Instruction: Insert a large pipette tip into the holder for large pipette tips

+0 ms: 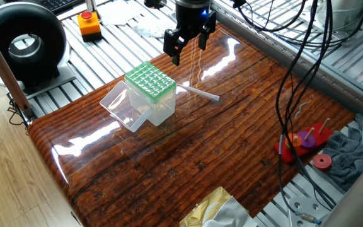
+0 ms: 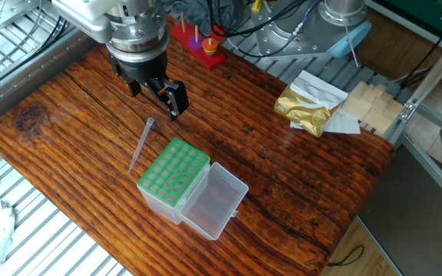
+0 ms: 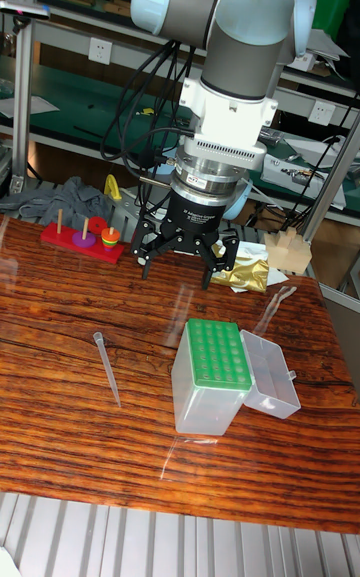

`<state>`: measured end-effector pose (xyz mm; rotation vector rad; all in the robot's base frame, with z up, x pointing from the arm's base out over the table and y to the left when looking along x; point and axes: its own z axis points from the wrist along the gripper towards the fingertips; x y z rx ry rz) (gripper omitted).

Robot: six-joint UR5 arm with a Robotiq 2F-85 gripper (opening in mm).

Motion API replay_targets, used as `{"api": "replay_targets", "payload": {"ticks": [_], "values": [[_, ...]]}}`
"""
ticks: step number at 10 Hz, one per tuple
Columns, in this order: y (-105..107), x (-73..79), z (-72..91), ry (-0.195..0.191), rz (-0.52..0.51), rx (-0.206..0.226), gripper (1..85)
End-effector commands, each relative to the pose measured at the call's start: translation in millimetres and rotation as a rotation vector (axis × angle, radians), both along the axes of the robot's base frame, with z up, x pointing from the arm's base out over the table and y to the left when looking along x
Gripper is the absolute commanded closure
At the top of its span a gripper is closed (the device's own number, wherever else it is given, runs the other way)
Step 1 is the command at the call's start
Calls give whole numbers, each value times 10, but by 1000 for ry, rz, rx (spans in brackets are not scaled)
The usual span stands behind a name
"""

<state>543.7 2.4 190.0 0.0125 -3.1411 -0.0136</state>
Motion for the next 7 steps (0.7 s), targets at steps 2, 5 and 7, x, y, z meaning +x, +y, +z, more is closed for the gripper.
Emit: {"api": "replay_targets", "payload": {"ticks": [2, 5, 7], "values": [[239, 624, 62, -247, 72, 65, 847], [232, 620, 61, -245, 64, 61, 847], [234, 613, 59, -242, 64, 61, 847]]}}
